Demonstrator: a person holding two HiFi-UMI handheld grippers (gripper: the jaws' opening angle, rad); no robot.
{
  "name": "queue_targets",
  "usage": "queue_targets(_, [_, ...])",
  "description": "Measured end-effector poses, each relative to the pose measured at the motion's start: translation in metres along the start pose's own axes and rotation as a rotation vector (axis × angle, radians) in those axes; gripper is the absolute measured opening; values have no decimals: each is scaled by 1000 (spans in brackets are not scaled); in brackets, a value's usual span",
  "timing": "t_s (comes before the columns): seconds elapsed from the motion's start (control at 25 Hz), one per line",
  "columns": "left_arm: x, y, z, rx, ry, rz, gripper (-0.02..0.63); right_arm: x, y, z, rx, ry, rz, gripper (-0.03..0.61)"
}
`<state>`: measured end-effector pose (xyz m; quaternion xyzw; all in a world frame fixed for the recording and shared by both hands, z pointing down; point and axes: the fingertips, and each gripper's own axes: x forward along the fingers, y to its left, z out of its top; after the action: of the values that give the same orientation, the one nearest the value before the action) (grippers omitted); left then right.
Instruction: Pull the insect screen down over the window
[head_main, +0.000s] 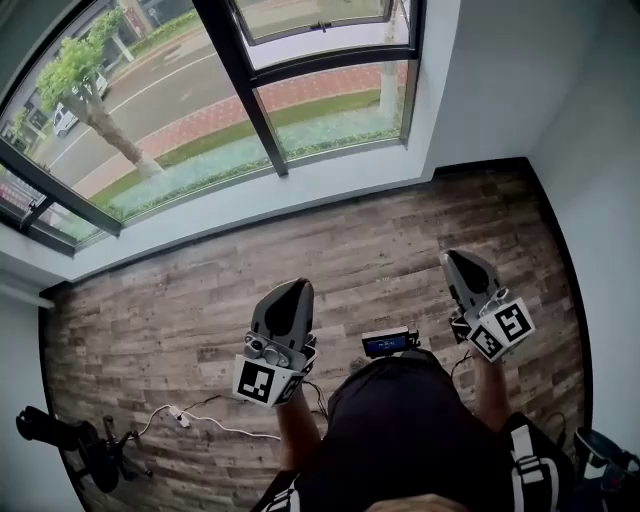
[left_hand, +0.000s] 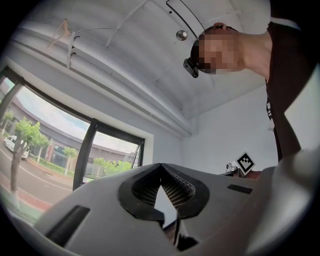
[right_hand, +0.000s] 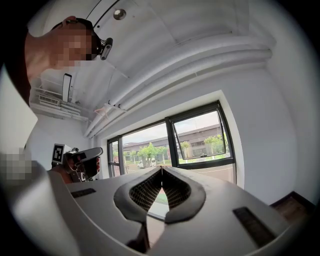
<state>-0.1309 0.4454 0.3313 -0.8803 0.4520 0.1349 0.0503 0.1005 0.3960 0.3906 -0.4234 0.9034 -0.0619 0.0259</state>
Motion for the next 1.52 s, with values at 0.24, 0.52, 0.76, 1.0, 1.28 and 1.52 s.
queue_targets(0.24, [-6, 27, -8, -22, 0, -8, 6, 20, 15, -11, -8, 30, -13, 6])
queue_targets(0.52, [15, 59, -16, -42, 14, 17, 6, 60, 0, -15, -4, 44, -1, 6])
queue_targets(0.76, [53, 95, -47, 2, 82, 77, 6, 121, -46, -40, 47, 67, 64, 6])
queue_targets(1.0, [126, 130, -52, 75, 113, 133, 6, 195, -104, -9, 38, 16, 151, 6])
queue_targets(1.28, [206, 106, -70, 79, 162, 125, 6, 205, -166, 7, 22, 15, 200, 6])
queue_targets(1.52, [266, 138, -77, 82, 163, 106, 6, 225, -220, 8, 61, -30, 147, 6])
